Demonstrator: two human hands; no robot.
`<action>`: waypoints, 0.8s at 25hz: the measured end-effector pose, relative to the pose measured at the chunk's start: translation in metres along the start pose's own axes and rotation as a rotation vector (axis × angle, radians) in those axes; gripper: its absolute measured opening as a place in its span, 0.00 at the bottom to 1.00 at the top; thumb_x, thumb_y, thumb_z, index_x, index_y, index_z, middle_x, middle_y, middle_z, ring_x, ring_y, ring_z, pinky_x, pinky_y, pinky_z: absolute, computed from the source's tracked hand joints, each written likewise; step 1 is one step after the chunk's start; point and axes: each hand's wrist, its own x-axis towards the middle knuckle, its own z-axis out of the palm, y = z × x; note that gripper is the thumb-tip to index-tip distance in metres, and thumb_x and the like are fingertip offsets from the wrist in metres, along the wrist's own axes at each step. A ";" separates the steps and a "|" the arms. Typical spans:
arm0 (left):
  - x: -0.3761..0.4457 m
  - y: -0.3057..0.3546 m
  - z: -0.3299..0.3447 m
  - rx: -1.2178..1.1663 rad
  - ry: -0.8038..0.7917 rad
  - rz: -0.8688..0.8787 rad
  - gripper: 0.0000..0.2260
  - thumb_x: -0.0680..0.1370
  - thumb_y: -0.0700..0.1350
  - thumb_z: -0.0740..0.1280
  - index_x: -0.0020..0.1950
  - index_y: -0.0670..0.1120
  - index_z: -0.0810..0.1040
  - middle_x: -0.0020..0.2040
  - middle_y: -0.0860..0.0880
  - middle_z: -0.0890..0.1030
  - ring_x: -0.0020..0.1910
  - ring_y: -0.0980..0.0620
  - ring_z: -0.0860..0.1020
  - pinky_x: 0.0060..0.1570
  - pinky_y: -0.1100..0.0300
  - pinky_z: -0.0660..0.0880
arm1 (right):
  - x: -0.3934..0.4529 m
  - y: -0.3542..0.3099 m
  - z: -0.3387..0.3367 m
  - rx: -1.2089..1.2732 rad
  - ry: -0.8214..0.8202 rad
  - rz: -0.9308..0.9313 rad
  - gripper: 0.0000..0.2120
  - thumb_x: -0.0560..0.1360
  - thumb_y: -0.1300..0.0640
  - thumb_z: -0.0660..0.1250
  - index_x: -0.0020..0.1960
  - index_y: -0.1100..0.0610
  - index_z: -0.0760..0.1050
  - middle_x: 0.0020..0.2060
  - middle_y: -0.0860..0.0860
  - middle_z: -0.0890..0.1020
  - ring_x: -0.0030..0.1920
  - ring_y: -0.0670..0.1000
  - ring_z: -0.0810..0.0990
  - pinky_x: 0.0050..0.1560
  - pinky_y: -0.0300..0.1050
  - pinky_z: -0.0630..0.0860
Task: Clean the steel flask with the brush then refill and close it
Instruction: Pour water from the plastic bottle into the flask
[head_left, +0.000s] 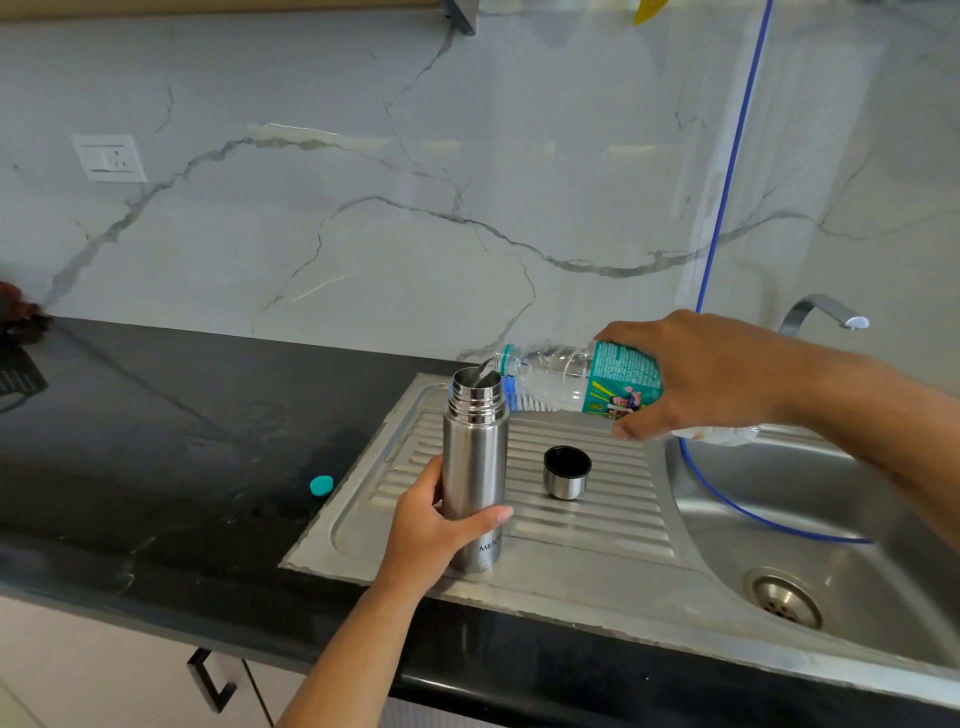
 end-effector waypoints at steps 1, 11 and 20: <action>0.000 0.000 0.000 0.003 0.000 0.001 0.28 0.68 0.49 0.82 0.59 0.64 0.72 0.54 0.59 0.81 0.51 0.68 0.80 0.42 0.72 0.78 | 0.000 0.000 -0.001 -0.011 -0.001 0.002 0.32 0.66 0.35 0.76 0.66 0.39 0.69 0.40 0.37 0.76 0.40 0.38 0.76 0.38 0.39 0.72; 0.002 -0.003 0.001 0.002 0.002 -0.002 0.28 0.67 0.49 0.82 0.60 0.64 0.72 0.55 0.58 0.82 0.51 0.66 0.81 0.43 0.70 0.79 | -0.003 -0.001 -0.010 -0.053 -0.006 0.014 0.31 0.67 0.35 0.76 0.66 0.39 0.69 0.39 0.36 0.76 0.38 0.38 0.75 0.36 0.39 0.69; 0.002 -0.004 0.001 -0.003 0.007 -0.002 0.28 0.67 0.50 0.83 0.60 0.64 0.72 0.55 0.57 0.82 0.52 0.64 0.82 0.45 0.66 0.80 | -0.003 -0.002 -0.020 -0.078 -0.017 0.006 0.31 0.68 0.35 0.75 0.66 0.39 0.68 0.41 0.36 0.76 0.39 0.38 0.75 0.38 0.39 0.72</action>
